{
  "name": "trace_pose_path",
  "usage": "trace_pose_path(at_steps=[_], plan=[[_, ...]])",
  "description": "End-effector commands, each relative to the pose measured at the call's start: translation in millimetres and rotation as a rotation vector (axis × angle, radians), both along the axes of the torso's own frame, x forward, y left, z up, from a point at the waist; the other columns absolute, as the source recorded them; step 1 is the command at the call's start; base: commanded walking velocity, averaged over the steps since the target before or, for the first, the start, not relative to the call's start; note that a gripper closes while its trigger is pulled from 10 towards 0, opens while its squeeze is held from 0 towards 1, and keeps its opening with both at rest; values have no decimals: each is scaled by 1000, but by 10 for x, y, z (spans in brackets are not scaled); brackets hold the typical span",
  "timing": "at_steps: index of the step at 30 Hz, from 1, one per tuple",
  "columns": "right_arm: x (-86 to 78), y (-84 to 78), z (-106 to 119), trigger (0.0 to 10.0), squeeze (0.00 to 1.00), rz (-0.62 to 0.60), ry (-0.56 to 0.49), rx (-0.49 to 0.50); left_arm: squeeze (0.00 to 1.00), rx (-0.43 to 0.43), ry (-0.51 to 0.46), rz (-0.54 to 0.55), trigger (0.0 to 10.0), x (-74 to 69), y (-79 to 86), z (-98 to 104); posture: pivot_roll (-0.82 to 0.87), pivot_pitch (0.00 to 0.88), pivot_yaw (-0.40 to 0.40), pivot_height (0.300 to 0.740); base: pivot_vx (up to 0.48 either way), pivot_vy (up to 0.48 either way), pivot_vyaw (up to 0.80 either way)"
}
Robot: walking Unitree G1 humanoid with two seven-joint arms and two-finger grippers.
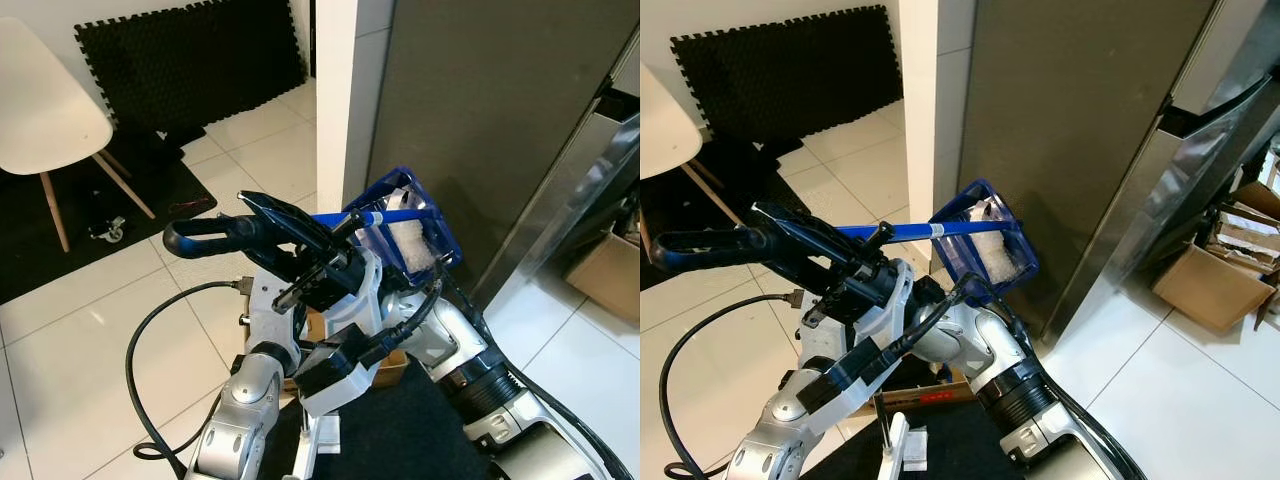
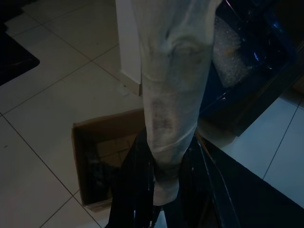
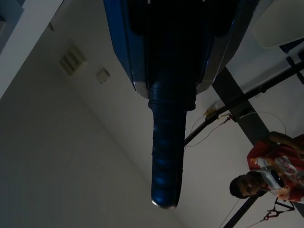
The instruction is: Sweep floor
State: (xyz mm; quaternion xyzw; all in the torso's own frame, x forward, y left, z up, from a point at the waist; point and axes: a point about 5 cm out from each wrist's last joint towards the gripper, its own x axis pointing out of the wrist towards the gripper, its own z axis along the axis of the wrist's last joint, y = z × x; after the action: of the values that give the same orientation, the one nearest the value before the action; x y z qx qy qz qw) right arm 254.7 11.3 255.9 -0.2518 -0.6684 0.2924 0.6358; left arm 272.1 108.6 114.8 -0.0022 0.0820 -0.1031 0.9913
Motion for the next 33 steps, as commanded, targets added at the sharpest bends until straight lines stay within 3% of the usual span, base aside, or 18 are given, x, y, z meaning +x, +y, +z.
trace_pose_path(at_steps=[1, 3, 7, 8, 11, 14, 18, 21, 22, 24, 27, 30, 31, 33], plan=[[-80, 21, 73, 10000, 0, 40, -74, -17, 0, -11, -12, -6, 10000, -7, -32, 24, 146, 128, -36, 740, 0, 0, 0], [-25, 0, 105, 10000, 0, 9, -64, 0, 0, -12, -12, -3, 10000, -4, -28, 27, 143, 128, -35, 740, 0, 0, 0], [-234, 83, 4, 10000, 0, 115, -98, -46, 0, -11, -9, -7, 10000, -4, -35, 21, 143, 130, -35, 740, 0, 0, 0], [-234, 83, 4, 10000, 0, 115, -98, -46, 0, -11, -9, -7, 10000, -4, -35, 21, 143, 130, -35, 740, 0, 0, 0], [-13, 3, 113, 10000, 0, 0, -71, 1, 0, -14, -11, 0, 10000, 2, -26, 29, 148, 130, -34, 740, 0, 0, 0], [-178, 56, 24, 10000, 0, 103, -136, -84, 0, -6, -7, -7, 10000, -8, -19, 16, 143, 130, -28, 740, 0, 0, 0], [-42, -1, 92, 10000, 0, 42, -109, -61, 0, -8, -9, 1, 10000, 1, -8, 23, 148, 130, -32, 740, 0, 0, 0], [-119, 24, 51, 10000, 0, 76, -121, -81, 0, -9, -10, 3, 10000, 3, -8, 24, 148, 130, -32, 740, 0, 0, 0], [-71, 13, 49, 10000, 0, 50, -103, -76, 0, -9, -10, 1, 10000, 1, -13, 24, 148, 130, -32, 740, 0, 0, 0], [252, -98, 87, 10000, 0, -115, -1, -50, 0, -11, -9, 2, 10000, -6, -17, 25, 146, 132, -33, 740, 0, 0, 0], [332, -138, 81, 10000, 0, -157, 32, -47, 0, -11, -9, 2, 10000, -8, -18, 25, 146, 132, -33, 740, 0, 0, 0], [627, -297, -43, 10000, 0, -306, 228, -30, 0, -11, -7, 0, 10000, -11, -16, 20, 141, 133, -33, 740, 0, 0, 0], [627, -297, -43, 10000, 0, -306, 228, -30, 0, -11, -7, 0, 10000, -11, -16, 20, 141, 133, -33, 740, 0, 0, 0], [946, -620, -223, 10000, 0, -495, 485, 43, 0, -13, -8, -1, 10000, -7, -22, 21, 140, 134, -34, 740, 0, 0, 0]])
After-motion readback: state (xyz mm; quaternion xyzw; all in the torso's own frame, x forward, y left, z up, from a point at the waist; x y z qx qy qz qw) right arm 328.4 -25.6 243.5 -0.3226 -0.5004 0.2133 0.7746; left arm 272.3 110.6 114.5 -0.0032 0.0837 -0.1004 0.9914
